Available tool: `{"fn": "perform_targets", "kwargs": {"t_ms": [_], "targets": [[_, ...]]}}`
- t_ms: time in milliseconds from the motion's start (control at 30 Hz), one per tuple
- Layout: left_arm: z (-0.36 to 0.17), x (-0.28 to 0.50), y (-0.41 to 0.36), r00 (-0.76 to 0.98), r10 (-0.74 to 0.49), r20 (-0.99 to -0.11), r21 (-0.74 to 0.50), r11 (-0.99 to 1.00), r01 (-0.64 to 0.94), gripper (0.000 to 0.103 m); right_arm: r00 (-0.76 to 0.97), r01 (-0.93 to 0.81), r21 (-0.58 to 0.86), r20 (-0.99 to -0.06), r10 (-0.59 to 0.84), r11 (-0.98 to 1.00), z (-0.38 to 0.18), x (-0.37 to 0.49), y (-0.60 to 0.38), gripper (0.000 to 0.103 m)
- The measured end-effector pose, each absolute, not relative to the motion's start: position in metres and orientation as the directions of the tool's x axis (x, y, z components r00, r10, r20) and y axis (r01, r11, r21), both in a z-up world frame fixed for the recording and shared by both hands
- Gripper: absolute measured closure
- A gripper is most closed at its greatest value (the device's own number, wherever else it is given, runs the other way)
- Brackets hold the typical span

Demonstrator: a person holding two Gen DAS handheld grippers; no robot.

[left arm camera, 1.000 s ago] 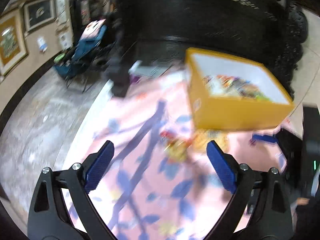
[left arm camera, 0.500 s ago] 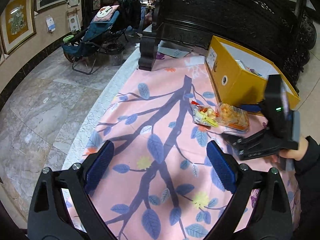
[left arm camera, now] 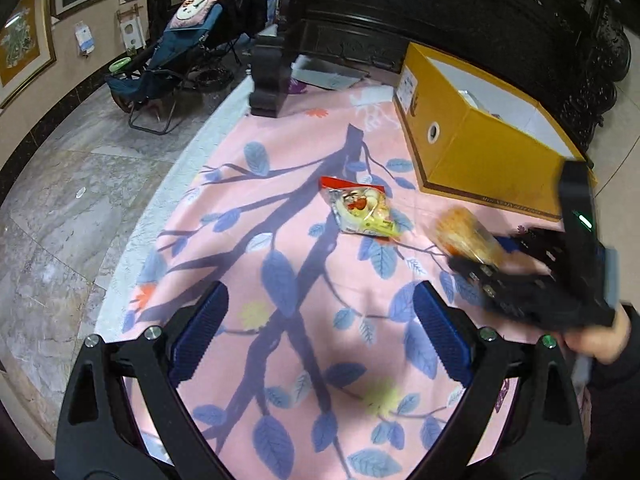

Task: Organize snacks
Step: 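Move both grippers back to the remaining snacks on the table, then grasp the clear crispy snack bag with the right gripper while the left grasps the red-topped cartoon bag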

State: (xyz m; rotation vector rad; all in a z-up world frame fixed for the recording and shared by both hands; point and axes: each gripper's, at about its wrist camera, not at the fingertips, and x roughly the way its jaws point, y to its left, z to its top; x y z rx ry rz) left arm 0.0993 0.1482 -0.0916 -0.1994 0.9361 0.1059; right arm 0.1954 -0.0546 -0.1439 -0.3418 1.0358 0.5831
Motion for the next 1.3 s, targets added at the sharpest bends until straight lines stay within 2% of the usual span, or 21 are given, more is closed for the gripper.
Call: {"fn": "perform_targets", "kwargs": {"t_ms": [233, 333, 500, 633, 700, 733, 767, 800, 933, 1067, 1167, 1300], "targets": [[-0.115, 0.160, 0.123, 0.562, 0.031, -0.826, -0.098, 0.975, -0.198, 0.008, 0.462, -0.438, 0.047, -0.845, 0.270, 0.898, -0.142, 0.151, -0.140, 0.056], [-0.127, 0.183, 0.116, 0.569, 0.064, -0.820, -0.080, 0.971, -0.226, 0.008, 0.489, -0.417, 0.093, -0.816, 0.309, 0.904, -0.144, 0.145, -0.151, 0.057], [-0.152, 0.205, 0.115, 0.540, 0.115, -0.833, -0.031, 0.967, -0.254, 0.009, 0.512, -0.424, 0.064, -0.806, 0.298, 0.903, -0.146, 0.139, -0.149, 0.054], [-0.157, 0.207, 0.117, 0.549, 0.132, -0.825, -0.022, 0.964, -0.264, 0.013, 0.512, -0.414, 0.092, -0.799, 0.315, 0.906, -0.146, 0.140, -0.153, 0.052], [-0.156, 0.208, 0.116, 0.559, 0.134, -0.818, -0.012, 0.968, -0.249, 0.020, 0.512, -0.423, 0.087, -0.798, 0.317, 0.902, -0.146, 0.140, -0.150, 0.046], [-0.157, 0.210, 0.115, 0.563, 0.135, -0.816, -0.005, 0.970, -0.241, 0.027, 0.514, -0.434, 0.079, -0.797, 0.319, 0.898, -0.147, 0.140, -0.147, 0.043], [-0.155, 0.209, 0.112, 0.573, 0.128, -0.809, -0.001, 0.976, -0.220, 0.039, 0.515, -0.445, 0.071, -0.795, 0.319, 0.893, -0.147, 0.138, -0.145, 0.037], [-0.154, 0.209, 0.110, 0.580, 0.121, -0.806, 0.000, 0.979, -0.204, 0.048, 0.523, -0.452, 0.043, -0.796, 0.304, 0.891, -0.148, 0.136, -0.140, 0.035], [-0.154, 0.204, 0.096, 0.592, 0.121, -0.797, 0.024, 0.985, -0.168, 0.052, 0.524, -0.449, 0.038, -0.798, 0.298, 0.892, -0.148, 0.136, -0.139, 0.033], [-0.154, 0.199, 0.087, 0.606, 0.103, -0.789, 0.005, 0.987, -0.160, 0.056, 0.539, -0.428, 0.025, -0.796, 0.277, 0.904, -0.149, 0.138, -0.137, 0.035], [-0.153, 0.196, 0.074, 0.607, 0.094, -0.789, 0.022, 0.992, -0.125, 0.056, 0.561, -0.379, 0.036, -0.786, 0.260, 0.925, -0.147, 0.143, -0.144, 0.056], [-0.153, 0.190, 0.058, 0.612, 0.085, -0.787, 0.038, 0.995, -0.089, 0.057, 0.564, -0.374, 0.035, -0.785, 0.257, 0.927, -0.147, 0.144, -0.145, 0.057]]}}
